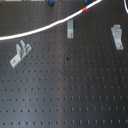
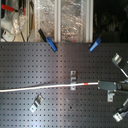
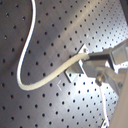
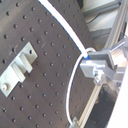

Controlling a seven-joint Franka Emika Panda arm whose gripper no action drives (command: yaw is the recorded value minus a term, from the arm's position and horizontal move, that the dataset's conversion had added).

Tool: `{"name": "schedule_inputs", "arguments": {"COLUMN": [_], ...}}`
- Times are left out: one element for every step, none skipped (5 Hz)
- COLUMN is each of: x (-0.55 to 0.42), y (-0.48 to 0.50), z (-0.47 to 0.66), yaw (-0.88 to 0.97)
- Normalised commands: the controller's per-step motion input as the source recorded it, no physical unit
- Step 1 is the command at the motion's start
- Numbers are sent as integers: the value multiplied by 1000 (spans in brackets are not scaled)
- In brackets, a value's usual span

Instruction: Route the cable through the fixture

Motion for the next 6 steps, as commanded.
{"name": "schedule_inputs", "arguments": {"x": [-2,-1,-207,161,4,133], "y": [51,26,433,482,71,331], "z": [10,1,179,197,0,505], "yaw": [0,0,111,394,0,89]}}
